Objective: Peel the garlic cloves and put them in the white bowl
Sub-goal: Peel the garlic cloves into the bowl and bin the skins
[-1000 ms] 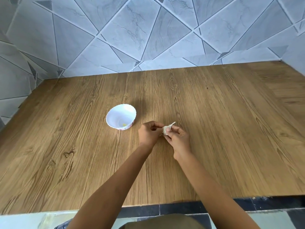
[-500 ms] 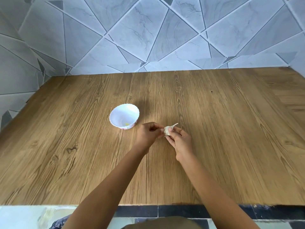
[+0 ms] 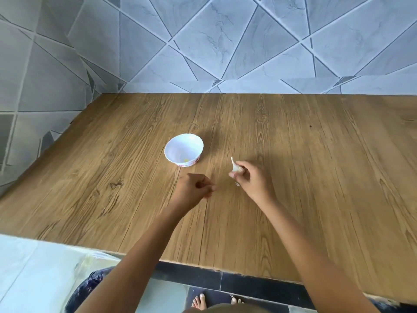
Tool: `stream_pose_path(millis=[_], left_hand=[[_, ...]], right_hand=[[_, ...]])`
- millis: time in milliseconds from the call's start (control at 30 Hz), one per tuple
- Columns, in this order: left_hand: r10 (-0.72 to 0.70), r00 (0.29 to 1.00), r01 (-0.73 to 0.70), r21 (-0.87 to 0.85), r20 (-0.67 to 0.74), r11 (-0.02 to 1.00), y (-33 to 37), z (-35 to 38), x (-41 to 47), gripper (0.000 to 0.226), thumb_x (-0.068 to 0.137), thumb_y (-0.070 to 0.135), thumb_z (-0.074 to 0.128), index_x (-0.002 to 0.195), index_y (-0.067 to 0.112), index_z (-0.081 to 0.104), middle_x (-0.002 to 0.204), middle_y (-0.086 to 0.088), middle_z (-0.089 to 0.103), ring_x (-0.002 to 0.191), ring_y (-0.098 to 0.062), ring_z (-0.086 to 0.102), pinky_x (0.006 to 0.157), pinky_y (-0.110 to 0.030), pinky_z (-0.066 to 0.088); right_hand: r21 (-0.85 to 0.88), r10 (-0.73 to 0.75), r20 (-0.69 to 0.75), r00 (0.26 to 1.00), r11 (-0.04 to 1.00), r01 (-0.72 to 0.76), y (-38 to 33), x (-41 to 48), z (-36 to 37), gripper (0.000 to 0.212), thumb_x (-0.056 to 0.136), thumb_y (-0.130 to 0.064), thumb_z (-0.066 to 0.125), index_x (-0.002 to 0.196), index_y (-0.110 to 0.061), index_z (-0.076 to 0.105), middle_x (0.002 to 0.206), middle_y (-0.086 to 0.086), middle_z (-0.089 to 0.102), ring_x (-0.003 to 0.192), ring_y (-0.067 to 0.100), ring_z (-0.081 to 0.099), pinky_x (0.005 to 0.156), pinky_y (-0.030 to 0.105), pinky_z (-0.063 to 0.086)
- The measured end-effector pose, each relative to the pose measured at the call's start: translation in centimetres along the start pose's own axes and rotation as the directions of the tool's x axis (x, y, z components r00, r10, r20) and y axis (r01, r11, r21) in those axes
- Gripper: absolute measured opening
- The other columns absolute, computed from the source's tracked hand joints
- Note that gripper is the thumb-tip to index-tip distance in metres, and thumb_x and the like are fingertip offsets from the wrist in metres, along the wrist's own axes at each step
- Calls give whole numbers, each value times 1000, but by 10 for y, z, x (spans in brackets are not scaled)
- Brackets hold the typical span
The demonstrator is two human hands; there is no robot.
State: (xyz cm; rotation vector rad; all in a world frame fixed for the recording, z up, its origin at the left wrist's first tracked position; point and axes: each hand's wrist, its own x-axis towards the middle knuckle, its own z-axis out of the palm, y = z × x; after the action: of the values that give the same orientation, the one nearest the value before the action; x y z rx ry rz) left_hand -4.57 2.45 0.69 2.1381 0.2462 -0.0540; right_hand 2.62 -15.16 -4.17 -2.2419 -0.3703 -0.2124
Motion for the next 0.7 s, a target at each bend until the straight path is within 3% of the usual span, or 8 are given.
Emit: stream_pose_path(millis=[67,167,267,333,433,533,700], left_hand=[[-24,1000,24,-11,15,1000,0,-3,-6,13,82,14,72,82,0,69,68,-11,68,56,-12,64,58,-18,54],[-36,998,38,-31,51,999,-4,-8,-12,9,83,12,71,83,3,70,71,-12,70,62,-15,66,61,-21,56],[-47,992,52,-43,118,998,-7,-11,-15,4,83,5,69,85,3,71,73,-12,71,68,-19,69,65,-22,57],[-52,985,59,-39,163,997,-7,-13,-15,4,83,3,68,85,0,71,74,-15,71,68,-19,69,66,-23,57],[-97,964,98,6,247,995,-4,-17,-12,4,81,1,70,83,-2,70,77,-17,71,62,-12,67,59,-17,53],[-167,931,151,75,324,986,-6,-21,-5,3,81,-1,69,82,-3,69,75,-15,69,59,-9,65,57,-15,52],[-227,902,171,180,366,969,-5,-20,7,3,81,2,71,79,3,69,73,-7,69,56,-4,66,51,-11,48]], right_hand=[[-19,-8,-67,998,1000,6,0,-12,-5,43,83,-30,71,119,-9,63,102,4,68,90,19,63,72,23,43],[-73,-106,-228,968,993,92,-9,-41,-11,36,82,-15,73,115,-5,64,103,6,69,93,24,65,78,31,52],[-110,-133,-254,958,988,107,-19,-66,-9,34,81,-10,72,114,-5,64,106,6,68,96,22,64,83,28,47],[-155,-146,-217,965,981,114,-23,-75,-3,33,84,-14,68,116,-7,63,109,5,68,99,21,64,85,29,47],[-267,-103,-87,991,961,76,-27,-85,11,42,92,-30,53,127,-6,56,125,9,61,116,26,58,95,41,49],[-405,-58,24,998,912,63,-30,-93,23,56,93,-39,35,132,-3,51,138,14,51,128,28,47,105,43,35],[-481,-32,61,998,875,58,-32,-96,27,57,94,-39,31,132,-3,51,143,15,44,134,28,40,110,41,25]])
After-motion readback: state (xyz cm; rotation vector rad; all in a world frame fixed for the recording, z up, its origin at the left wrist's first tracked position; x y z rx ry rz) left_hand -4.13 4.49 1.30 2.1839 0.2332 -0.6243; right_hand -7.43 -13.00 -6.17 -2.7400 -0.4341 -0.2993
